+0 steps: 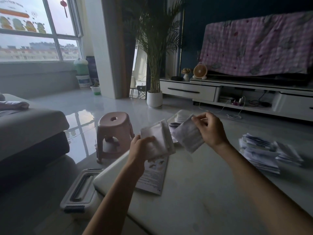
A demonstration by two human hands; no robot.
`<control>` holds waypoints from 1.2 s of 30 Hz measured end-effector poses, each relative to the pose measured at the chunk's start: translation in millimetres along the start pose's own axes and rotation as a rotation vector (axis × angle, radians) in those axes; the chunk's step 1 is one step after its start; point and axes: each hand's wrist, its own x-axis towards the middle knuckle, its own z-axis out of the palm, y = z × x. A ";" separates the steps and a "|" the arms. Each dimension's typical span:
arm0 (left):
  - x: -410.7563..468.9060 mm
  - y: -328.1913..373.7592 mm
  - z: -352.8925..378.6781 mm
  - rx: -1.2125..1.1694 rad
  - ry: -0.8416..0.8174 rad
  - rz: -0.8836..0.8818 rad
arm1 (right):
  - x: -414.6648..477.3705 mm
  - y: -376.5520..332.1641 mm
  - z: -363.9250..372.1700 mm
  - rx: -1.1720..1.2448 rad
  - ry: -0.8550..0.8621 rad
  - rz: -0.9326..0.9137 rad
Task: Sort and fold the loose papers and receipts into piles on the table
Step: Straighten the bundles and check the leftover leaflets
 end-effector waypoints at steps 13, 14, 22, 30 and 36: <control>-4.1 -21.7 23.5 0.139 -0.173 0.141 | -19.6 -17.3 24.6 0.501 -0.139 0.319; -4.5 -25.7 26.4 0.141 -0.146 0.188 | -26.5 -14.3 21.8 0.617 -0.174 0.420; -27.0 -85.6 81.1 0.093 -0.263 0.099 | -103.2 45.1 13.1 0.445 -0.227 0.388; -24.2 -98.6 89.9 0.280 -0.306 0.245 | -94.3 72.3 -23.2 0.348 -0.138 0.260; -23.8 -114.7 94.6 0.488 -0.252 0.436 | -106.6 88.9 -13.1 0.397 -0.339 0.367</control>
